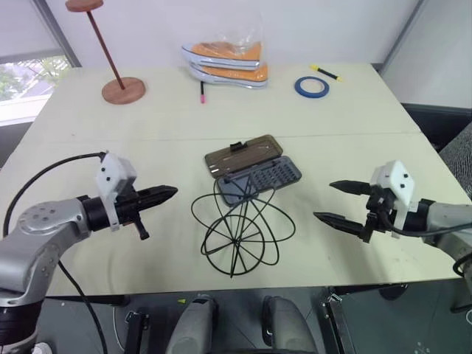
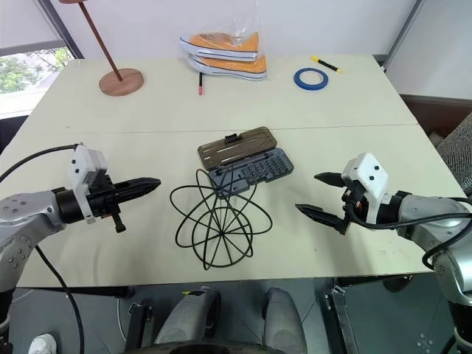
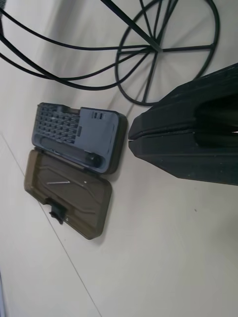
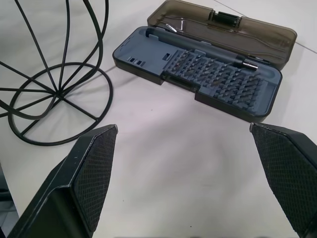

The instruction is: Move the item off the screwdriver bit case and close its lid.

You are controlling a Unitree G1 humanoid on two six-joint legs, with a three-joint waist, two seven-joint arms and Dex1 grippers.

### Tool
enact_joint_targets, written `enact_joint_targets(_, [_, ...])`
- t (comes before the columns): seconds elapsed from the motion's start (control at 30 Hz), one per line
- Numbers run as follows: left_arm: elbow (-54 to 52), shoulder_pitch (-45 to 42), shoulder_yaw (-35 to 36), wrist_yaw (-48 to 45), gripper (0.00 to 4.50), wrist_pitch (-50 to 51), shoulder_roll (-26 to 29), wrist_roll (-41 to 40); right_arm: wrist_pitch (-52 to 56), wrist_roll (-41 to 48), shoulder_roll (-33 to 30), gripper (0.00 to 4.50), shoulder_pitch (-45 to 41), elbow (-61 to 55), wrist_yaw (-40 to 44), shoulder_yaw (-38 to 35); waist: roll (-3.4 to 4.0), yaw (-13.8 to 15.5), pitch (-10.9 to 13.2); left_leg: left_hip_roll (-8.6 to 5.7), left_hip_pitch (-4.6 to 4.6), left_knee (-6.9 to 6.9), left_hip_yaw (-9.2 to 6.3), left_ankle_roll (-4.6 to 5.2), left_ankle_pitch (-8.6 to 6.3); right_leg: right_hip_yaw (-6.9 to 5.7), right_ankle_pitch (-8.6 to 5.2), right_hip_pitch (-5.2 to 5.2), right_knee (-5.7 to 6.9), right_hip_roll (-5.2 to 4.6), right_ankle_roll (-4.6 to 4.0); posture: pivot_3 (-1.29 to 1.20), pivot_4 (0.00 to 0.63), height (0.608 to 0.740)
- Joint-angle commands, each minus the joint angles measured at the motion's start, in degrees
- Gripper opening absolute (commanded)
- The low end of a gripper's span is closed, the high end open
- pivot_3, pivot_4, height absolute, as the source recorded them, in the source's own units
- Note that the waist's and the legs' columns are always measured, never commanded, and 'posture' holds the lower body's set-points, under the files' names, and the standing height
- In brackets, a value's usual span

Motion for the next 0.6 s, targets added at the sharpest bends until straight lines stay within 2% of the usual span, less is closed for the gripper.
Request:
enact_joint_targets(0.03, [0.60,1.48,1.43,-1.36,0.00,-2.27,0.99,1.17,-1.05,-0.12,-0.87,4.45,-0.13,-0.60,0.25,-2.01,0.00,-0.01,0.00,0.00,0.00,0.00,0.00,0.00,0.00,0.00,0.00,0.00,0.00,0.00,0.00,0.00,0.150,0.740])
enact_joint_targets(0.6, [0.66,3.13,3.46,-2.44,0.00,-1.26,1.22,-0.18,-0.99,-0.13,-2.17,4.45,-0.98,0.12,1.76,-1.84,0.02,0.01,0.00,0.02,0.00,0.01,0.01,0.00,0.00,0.01,0.00,-0.01,0.00,0.01,-0.02,0.00,0.150,0.740])
